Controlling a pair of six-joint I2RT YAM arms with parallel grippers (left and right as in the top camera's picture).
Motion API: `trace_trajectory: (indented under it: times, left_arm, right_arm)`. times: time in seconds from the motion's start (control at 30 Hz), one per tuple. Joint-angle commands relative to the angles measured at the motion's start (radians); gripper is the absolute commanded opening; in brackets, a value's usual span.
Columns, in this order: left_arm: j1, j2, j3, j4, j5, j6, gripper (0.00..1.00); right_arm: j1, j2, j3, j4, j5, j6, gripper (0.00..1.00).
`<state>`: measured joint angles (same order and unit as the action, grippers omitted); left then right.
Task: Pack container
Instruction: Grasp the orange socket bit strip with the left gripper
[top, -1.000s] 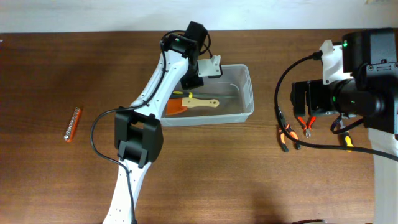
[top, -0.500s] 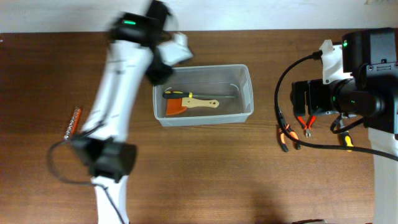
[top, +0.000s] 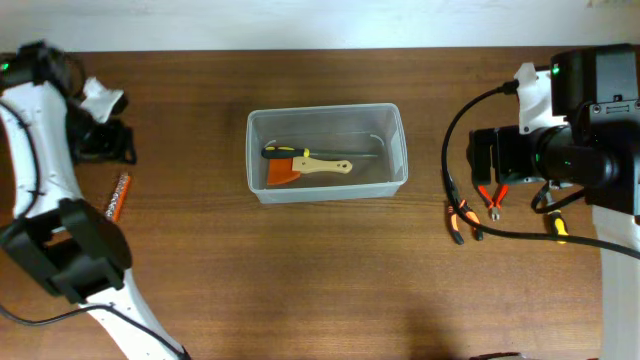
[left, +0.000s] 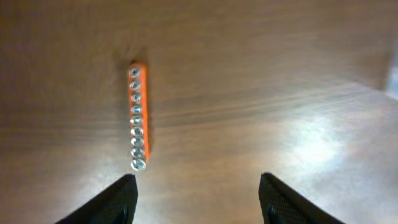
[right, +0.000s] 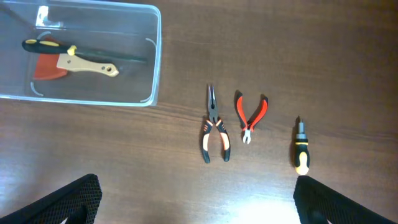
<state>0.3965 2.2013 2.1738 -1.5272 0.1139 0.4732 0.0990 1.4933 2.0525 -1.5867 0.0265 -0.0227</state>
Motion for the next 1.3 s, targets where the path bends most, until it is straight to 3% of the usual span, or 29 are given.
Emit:
trace_trajectory:
  times: [0.0, 0.3, 0.47, 1.1, 1.2, 1.27]
  left_arm:
    - [0.043, 0.003, -0.097, 0.069, 0.035, 0.002, 0.64]
    - [0.085, 0.005, -0.34, 0.292, -0.042, 0.175, 0.66]
    - [0.084, 0.006, -0.428, 0.407, -0.137, 0.174, 0.65]
    - [0.086, 0.009, -0.58, 0.568, -0.137, 0.168, 0.5]
    - [0.086, 0.009, -0.586, 0.568, -0.137, 0.168, 0.38]
    - [0.086, 0.008, -0.58, 0.553, -0.137, 0.167, 0.1]
  right_arm:
    - [-0.002, 0.001, 0.01, 0.014, 0.008, 0.005, 0.99]
    - [-0.002, 0.001, 0.009, 0.032, 0.008, 0.005, 0.99]
    - [-0.002, 0.001, 0.01, 0.031, 0.008, 0.005, 0.99]
    - [-0.002, 0.001, 0.009, 0.031, 0.008, 0.005, 0.99]
    - [-0.002, 0.001, 0.01, 0.031, 0.008, 0.005, 0.99]
    - [-0.002, 0.001, 0.009, 0.031, 0.008, 0.005, 0.99]
